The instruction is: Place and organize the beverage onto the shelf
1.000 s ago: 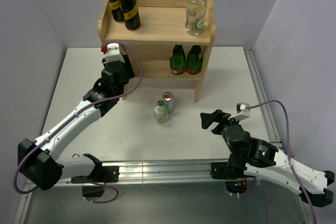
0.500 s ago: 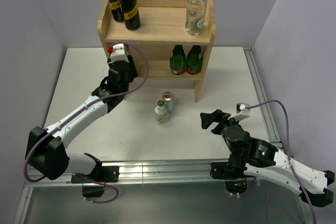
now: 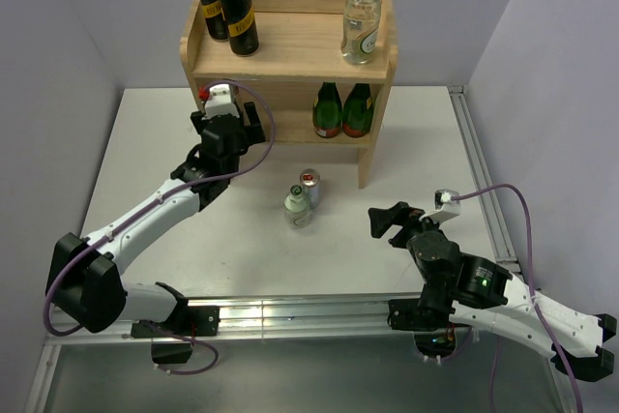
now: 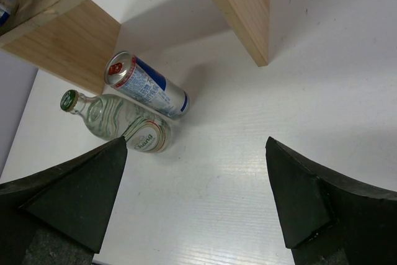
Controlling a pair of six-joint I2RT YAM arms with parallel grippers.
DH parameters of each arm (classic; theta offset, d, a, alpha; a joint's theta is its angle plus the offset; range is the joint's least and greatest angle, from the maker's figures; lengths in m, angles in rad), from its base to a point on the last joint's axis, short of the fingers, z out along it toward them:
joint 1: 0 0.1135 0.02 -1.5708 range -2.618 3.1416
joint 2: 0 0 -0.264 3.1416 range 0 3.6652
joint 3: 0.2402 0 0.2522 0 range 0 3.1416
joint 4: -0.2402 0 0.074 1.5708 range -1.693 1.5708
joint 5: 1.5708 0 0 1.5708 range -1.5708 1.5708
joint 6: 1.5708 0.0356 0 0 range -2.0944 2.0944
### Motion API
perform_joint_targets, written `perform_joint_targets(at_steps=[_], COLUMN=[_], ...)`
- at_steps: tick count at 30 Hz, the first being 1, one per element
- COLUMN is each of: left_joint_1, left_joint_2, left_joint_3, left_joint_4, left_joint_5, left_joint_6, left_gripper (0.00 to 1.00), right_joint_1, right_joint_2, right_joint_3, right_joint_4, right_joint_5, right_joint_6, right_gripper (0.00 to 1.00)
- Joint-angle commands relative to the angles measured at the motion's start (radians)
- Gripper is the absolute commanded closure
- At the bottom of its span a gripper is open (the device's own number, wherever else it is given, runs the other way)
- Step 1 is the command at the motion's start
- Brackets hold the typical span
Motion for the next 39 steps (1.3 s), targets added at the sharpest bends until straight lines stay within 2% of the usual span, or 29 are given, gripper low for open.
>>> perform_joint_targets(at_steps=[1,2,9,12,15,21,27,31,39], left_joint_1=[0.014,0.014,-0.004,-0.03,-0.089,-0.306,-0.418,-0.426,-0.431], left_joint_2=[-0.049,-0.053,-0.164,-0.201,-0.246,-0.345,-0.421,-0.392,-0.123], left_joint_3=[-0.001,0.004,-0.016,-0.013,-0.036,-0.174,-0.433,-0.568,-0.547], left_joint_4=[0.018,0.004,-0.045,-0.114,-0.166,-0.233,-0.096,0.138,0.397], left_joint_5=[-0.026,-0.024,0.017,0.02,-0.006,-0.056,0.028,0.132,0.235], left_joint_6=[0.001,-0.003,-0.034,-0.046,-0.06,-0.143,-0.216,-0.19,-0.17], left_gripper=[0.04,0.01,0.01,0.01,0.01,0.01,0.01,0.01,0.01], right_joint_1=[0.004,0.004,0.006,0.004,0.004,0.006,0.004,0.004,0.004], right_joint_2=[0.007,0.007,0.01,0.012,0.016,0.03,0.062,0.075,0.073], right_joint_3=[-0.001,-0.001,-0.001,-0.004,-0.002,0.002,0.007,0.012,0.012], right_joint_4=[0.028,0.028,0.031,0.033,0.036,0.038,0.044,0.042,0.033], right_joint_5=[0.023,0.025,0.025,0.025,0.028,0.022,0.017,0.019,0.023], right_joint_6=[-0.004,-0.004,-0.004,-0.005,-0.005,-0.008,-0.014,-0.013,-0.005], right_gripper=[0.0,0.0,0.0,0.0,0.0,0.0,0.0,0.0,0.0])
